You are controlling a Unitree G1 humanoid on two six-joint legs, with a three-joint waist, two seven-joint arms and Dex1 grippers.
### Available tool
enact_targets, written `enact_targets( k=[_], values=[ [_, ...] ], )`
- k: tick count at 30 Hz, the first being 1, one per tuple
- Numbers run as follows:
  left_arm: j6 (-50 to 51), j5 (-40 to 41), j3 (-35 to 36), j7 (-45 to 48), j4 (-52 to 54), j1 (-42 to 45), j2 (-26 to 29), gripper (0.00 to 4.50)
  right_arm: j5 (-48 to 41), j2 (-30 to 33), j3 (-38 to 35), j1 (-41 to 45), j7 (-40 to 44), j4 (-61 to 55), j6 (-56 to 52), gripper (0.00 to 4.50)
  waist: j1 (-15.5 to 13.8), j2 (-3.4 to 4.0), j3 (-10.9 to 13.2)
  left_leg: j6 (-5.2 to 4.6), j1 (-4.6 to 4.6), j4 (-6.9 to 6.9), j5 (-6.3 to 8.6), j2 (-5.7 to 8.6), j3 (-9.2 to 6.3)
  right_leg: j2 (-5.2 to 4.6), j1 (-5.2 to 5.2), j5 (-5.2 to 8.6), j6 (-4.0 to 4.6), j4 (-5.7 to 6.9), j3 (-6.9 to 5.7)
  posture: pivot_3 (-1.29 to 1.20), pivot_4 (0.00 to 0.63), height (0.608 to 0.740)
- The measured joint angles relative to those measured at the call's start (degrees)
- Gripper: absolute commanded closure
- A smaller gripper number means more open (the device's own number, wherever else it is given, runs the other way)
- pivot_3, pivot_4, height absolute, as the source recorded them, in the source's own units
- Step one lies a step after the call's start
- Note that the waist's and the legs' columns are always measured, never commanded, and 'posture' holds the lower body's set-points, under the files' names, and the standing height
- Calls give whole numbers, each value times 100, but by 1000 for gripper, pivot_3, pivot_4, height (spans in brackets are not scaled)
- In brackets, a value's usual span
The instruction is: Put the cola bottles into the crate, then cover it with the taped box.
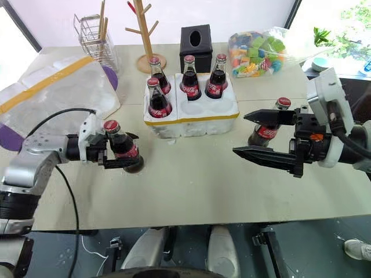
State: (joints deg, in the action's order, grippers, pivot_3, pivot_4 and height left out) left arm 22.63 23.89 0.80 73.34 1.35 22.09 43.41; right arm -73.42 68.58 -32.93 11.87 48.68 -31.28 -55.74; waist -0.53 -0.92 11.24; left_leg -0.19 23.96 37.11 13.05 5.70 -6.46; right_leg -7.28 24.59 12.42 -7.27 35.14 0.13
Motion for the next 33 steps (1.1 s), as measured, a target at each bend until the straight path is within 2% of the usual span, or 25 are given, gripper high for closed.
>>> enact_targets(
  k=[2,5,8,11,16,22,29,33],
  values=[
    [233,92,2,-2,114,2,52,1669,0,0,-38,-28,-13,-4,-16,0,-15,0,0,0,2,0,0,-8,0,11,1,-1,0,0,0,0,150,739],
    [962,661,25,-31,548,156,90,1669,4,-7,-61,-77,-28,-38,-16,0,-39,-2,2,0,10,5,0,-11,-5,24,4,-1,1,0,-3,0,150,739],
    [1644,1351,107,-236,1054,738,38,1669,3,-26,-61,-79,-78,-118,-13,0,-60,-4,3,0,16,15,0,-11,-5,25,4,-4,2,-1,-5,0,150,739],
    [1805,1606,165,-446,1250,1353,-205,1669,4,-67,-59,-82,-108,-123,-11,0,-32,-3,2,0,10,15,-1,-10,0,27,0,-12,-9,0,-3,0,150,739],
    [1739,1518,-65,-827,1022,2175,-824,1669,6,-141,-43,-73,-125,-116,0,0,-4,-3,2,1,4,11,-2,-18,9,38,1,-18,-10,2,4,0,150,739],
    [1406,626,-621,-1672,-2,2901,-1621,1669,3,-224,-32,-88,-235,-152,16,0,-33,-4,2,0,6,17,-3,-21,8,42,-2,-20,-6,0,4,0,150,739],
    [1732,140,-883,-2936,-454,3170,-2788,1669,-9,-297,-121,-285,-377,-234,15,0,-40,-6,3,-1,10,12,-2,-20,6,41,2,-24,-14,-2,3,0,150,739],
    [1981,-77,-850,-3786,-594,3301,-3261,1669,-60,-331,-213,-380,-446,-249,15,0,-46,-6,3,-1,6,17,-3,-20,6,42,-4,-25,-16,0,3,0,150,739]
  ],
)
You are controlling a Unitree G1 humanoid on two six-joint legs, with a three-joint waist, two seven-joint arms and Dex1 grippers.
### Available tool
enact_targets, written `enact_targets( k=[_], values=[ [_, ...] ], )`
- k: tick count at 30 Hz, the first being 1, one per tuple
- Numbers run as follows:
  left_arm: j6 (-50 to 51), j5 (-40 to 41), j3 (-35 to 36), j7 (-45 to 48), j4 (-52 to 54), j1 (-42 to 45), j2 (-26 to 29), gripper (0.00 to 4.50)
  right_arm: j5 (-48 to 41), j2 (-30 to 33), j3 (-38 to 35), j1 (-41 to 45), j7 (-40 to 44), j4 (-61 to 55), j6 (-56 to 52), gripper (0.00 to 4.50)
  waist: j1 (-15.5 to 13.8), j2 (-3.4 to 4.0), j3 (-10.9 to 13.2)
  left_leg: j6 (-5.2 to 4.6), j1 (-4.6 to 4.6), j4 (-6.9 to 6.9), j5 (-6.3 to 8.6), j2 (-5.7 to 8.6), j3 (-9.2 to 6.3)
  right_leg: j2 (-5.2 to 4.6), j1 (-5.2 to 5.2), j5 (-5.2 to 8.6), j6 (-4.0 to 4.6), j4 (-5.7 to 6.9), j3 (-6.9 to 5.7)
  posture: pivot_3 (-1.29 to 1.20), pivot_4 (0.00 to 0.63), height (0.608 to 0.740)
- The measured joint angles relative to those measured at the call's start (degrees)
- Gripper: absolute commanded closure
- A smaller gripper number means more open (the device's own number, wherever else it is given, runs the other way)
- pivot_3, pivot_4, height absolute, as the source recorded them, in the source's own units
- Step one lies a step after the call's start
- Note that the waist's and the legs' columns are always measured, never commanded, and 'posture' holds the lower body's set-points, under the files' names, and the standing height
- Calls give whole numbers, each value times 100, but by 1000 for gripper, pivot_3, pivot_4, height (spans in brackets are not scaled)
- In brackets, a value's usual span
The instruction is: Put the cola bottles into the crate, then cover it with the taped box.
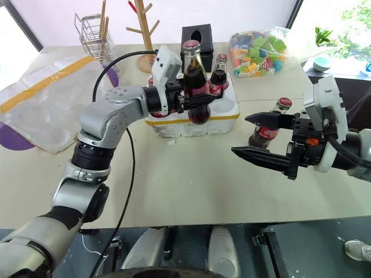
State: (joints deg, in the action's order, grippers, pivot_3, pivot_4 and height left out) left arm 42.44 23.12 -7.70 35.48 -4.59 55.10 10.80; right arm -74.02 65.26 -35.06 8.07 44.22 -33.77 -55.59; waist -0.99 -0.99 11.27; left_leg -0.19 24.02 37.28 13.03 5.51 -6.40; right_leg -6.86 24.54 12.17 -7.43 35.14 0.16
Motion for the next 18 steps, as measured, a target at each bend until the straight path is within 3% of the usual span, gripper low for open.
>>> enact_targets(
  k=[7,13,18],
  values=[
    [178,-271,312,-1333,-327,149,-426,1669,-65,-59,-122,-215,-88,-134,0,0,27,1,-1,1,-20,9,-1,-4,3,5,-19,-4,1,3,3,0,150,739],
    [231,-519,383,-1711,-601,75,-533,1669,-57,-59,-122,-214,-99,-103,20,0,8,-1,0,1,-12,3,-1,-3,4,5,-12,-4,-1,0,2,0,150,739],
    [61,-854,43,-1721,-646,-115,-579,1669,-48,-60,-118,-213,-99,-88,69,0,14,-1,0,1,-8,0,0,-2,5,4,-7,-4,-1,-1,2,0,150,739]
  ],
)
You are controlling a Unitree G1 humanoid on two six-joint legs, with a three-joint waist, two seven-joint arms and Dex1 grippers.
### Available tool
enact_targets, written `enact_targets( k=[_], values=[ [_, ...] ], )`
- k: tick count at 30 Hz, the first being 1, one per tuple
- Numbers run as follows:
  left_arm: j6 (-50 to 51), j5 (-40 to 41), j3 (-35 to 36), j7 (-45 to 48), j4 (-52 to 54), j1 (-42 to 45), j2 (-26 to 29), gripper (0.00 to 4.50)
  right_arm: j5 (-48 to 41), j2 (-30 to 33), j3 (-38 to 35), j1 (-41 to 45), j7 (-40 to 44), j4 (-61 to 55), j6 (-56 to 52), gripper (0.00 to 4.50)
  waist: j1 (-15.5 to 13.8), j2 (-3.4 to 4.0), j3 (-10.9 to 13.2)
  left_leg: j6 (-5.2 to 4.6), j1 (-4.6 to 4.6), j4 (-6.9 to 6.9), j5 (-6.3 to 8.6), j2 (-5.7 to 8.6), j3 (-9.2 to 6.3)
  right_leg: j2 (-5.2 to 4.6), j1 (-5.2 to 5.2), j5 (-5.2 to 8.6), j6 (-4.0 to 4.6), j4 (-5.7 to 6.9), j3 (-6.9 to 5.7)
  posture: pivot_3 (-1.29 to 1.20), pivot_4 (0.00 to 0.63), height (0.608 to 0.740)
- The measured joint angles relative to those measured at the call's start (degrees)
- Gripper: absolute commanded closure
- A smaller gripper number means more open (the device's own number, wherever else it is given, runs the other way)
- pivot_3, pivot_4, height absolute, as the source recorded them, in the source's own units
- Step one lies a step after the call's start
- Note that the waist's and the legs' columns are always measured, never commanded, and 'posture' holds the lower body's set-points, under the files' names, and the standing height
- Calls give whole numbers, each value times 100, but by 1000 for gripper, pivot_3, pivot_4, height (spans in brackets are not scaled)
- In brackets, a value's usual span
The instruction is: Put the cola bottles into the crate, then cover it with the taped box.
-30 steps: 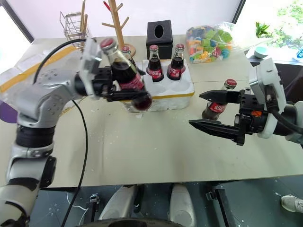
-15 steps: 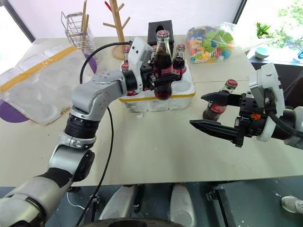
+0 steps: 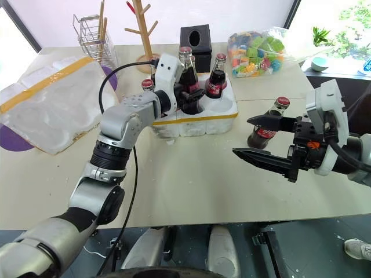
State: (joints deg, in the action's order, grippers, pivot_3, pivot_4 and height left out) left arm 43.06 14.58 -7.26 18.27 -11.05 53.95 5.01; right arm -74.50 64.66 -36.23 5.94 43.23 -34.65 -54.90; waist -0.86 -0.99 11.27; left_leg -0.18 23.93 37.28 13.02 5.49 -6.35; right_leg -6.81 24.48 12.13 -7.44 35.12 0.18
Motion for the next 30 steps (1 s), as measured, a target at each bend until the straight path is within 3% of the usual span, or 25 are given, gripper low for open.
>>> enact_targets(
  k=[1,3,5,12,17,24,26,30],
  values=[
    [-6,-53,-61,0,-3,-34,-17,1669,1,0,0,0,0,1,18,0,1,0,0,0,0,0,0,-1,0,0,0,0,0,0,0,0,150,739],
    [-10,-126,-99,1,-3,-85,-65,630,3,-1,0,0,0,1,28,0,6,0,0,0,0,0,0,-1,0,0,0,0,0,0,0,0,150,739],
    [-11,-146,-103,28,12,-110,-81,77,5,-1,0,0,-3,2,30,0,3,0,0,0,-1,0,0,-1,0,0,0,0,0,1,0,0,150,739],
    [172,170,69,451,222,-217,-32,77,21,-2,0,-30,-1,2,32,0,3,1,-1,0,-4,2,0,-2,1,1,-2,0,1,3,0,0,150,739],
    [240,1027,521,1562,707,110,455,77,134,-1,-54,-180,88,18,29,0,1,1,-1,1,0,2,0,-2,1,1,0,0,1,2,0,0,150,739],
    [91,2222,1164,3879,1317,886,2248,77,854,-64,-735,-1230,564,-7,33,0,5,13,-7,0,-25,-7,0,-3,8,2,-16,1,2,3,4,0,150,739],
    [107,2294,1104,4683,1238,561,3106,77,1151,-262,-943,-1659,611,6,53,0,18,13,-8,1,-40,-13,0,-10,17,10,-22,12,22,7,13,0,150,739],
    [304,2461,1089,5830,1164,-306,4275,77,1587,-657,-1029,-1897,366,126,103,0,28,11,-6,1,-43,-15,1,-16,25,13,-20,15,29,3,29,0,150,739]
  ],
)
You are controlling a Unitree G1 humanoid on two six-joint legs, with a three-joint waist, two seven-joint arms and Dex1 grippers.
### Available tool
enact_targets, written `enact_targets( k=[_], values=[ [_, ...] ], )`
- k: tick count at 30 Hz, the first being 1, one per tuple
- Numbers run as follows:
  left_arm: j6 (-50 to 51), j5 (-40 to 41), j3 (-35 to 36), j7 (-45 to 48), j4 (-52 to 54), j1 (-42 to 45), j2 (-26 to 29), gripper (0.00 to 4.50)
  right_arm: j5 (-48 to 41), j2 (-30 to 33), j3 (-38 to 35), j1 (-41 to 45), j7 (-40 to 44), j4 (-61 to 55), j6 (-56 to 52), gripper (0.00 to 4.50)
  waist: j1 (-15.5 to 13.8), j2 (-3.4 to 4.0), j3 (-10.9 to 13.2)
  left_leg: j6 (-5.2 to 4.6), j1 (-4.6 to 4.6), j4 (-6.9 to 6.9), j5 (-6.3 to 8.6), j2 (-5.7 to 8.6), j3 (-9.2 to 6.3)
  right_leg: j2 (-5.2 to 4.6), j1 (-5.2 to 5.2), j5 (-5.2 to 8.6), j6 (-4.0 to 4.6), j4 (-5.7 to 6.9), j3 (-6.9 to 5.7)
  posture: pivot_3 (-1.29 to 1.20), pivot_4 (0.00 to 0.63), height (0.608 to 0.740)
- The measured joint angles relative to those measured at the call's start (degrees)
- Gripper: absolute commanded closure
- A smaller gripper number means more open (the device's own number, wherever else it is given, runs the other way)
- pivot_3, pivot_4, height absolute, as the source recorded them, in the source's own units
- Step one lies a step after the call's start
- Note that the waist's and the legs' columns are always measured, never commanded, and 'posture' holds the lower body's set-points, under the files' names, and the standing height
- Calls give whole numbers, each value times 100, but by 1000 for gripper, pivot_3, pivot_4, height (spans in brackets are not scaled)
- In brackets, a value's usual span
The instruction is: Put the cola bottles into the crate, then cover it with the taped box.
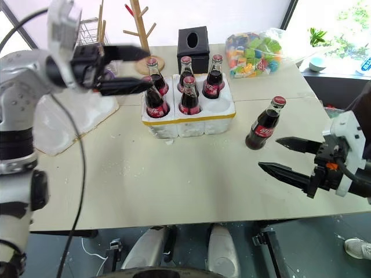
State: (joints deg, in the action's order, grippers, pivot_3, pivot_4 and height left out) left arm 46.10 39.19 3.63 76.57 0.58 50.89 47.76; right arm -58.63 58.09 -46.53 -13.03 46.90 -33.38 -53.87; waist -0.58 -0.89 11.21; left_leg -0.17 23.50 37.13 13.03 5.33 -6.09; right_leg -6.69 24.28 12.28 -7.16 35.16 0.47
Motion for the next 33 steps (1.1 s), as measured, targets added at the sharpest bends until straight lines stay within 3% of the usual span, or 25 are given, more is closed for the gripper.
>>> enact_targets(
  k=[4,14,27,29,31,33],
  values=[
    [124,231,53,659,483,-932,724,77,385,-501,235,248,-627,279,174,0,-28,-5,2,2,1,-1,2,1,2,-9,0,0,1,-7,7,0,150,739],
    [134,588,176,95,1235,-1377,513,77,1272,-1540,1662,1398,-1716,1359,639,0,4,-1,4,1,5,-15,1,-4,9,-7,13,0,0,-3,9,0,150,739],
    [117,716,253,-333,1418,-1603,516,77,2015,-2162,2705,2841,-1821,2860,1223,0,5,2,5,1,2,-13,0,-5,15,2,15,-2,-2,1,10,0,150,739],
    [112,720,256,-373,1416,-1602,516,0,2084,-2257,2754,2985,-1823,3044,1308,555,0,2,5,1,2,-12,0,-4,15,2,14,-4,-4,1,11,0,150,739],
    [110,724,258,-418,1417,-1602,516,0,2151,-2327,2773,3027,-1809,3079,1363,1391,-1,2,6,1,2,-12,0,-4,15,2,14,-4,-5,1,11,0,150,739],
    [107,736,313,-452,1419,-1689,553,0,2129,-2316,2730,3030,-1756,3062,1367,1634,5,4,6,1,2,-13,0,-5,15,3,15,-5,-6,2,11,0,150,739]
  ],
)
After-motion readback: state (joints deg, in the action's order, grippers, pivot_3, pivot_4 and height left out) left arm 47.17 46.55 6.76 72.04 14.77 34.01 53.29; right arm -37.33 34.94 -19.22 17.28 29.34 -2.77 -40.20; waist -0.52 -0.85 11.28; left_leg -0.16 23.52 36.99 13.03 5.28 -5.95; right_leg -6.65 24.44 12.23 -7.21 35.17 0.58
